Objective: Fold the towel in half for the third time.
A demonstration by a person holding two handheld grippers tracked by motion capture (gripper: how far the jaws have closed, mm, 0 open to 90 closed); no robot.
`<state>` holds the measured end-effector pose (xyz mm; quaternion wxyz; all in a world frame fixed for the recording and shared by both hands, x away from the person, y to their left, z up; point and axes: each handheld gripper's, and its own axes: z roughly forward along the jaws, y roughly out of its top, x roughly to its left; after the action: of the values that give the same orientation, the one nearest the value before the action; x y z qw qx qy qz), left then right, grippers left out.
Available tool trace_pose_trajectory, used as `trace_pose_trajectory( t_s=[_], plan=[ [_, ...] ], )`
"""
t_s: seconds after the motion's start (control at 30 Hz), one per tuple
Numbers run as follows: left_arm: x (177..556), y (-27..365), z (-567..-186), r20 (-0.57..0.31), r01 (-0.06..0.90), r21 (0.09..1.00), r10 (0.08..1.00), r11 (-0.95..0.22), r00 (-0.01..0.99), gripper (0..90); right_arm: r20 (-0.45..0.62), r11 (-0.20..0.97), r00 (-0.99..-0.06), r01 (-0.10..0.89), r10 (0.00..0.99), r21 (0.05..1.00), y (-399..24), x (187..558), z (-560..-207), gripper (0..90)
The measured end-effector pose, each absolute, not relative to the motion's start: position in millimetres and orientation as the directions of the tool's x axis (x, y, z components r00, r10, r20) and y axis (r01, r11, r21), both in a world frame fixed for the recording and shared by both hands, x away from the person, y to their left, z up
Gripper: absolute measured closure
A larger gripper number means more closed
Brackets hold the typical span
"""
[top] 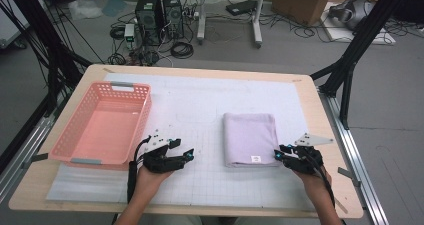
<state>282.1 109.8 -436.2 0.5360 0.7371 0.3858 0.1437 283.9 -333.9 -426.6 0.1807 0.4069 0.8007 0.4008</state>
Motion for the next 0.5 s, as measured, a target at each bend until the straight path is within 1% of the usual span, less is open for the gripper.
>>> trace_pose_trajectory(
  t_s=[0.07,0.1,0.13,0.27,0.4,0.5],
  plan=[
    [282.2,109.2,-435.5,-0.215,0.417,0.902,0.721,-0.112,0.659,29.6,0.026,0.331,-0.591,0.488,0.807,0.808,-337.6,275.2,-422.1,54.5],
    [282.3,108.6,-435.2,-0.222,0.419,0.902,0.717,-0.107,0.661,27.7,0.02,0.323,-0.588,0.472,0.808,0.82,-339.6,271.3,-419.7,50.0],
    [282.5,108.3,-435.0,-0.215,0.414,0.903,0.714,-0.114,0.666,26.8,0.009,0.318,-0.587,0.452,0.809,0.833,-341.8,267.5,-417.3,43.9],
    [282.8,106.9,-434.4,-0.218,0.405,0.908,0.704,-0.108,0.676,23.7,-0.018,0.289,-0.572,0.387,0.82,0.875,-350.4,252.8,-409.3,29.2],
    [282.8,107.1,-432.9,-0.221,0.396,0.913,0.697,-0.098,0.682,22.1,-0.022,0.271,-0.547,0.379,0.837,0.885,-356.9,245.2,-407.6,19.5],
    [283.0,108.5,-432.0,-0.223,0.389,0.917,0.69,-0.092,0.688,22.2,-0.02,0.272,-0.556,0.375,0.831,0.886,-360.0,244.0,-409.1,19.1]
  ],
)
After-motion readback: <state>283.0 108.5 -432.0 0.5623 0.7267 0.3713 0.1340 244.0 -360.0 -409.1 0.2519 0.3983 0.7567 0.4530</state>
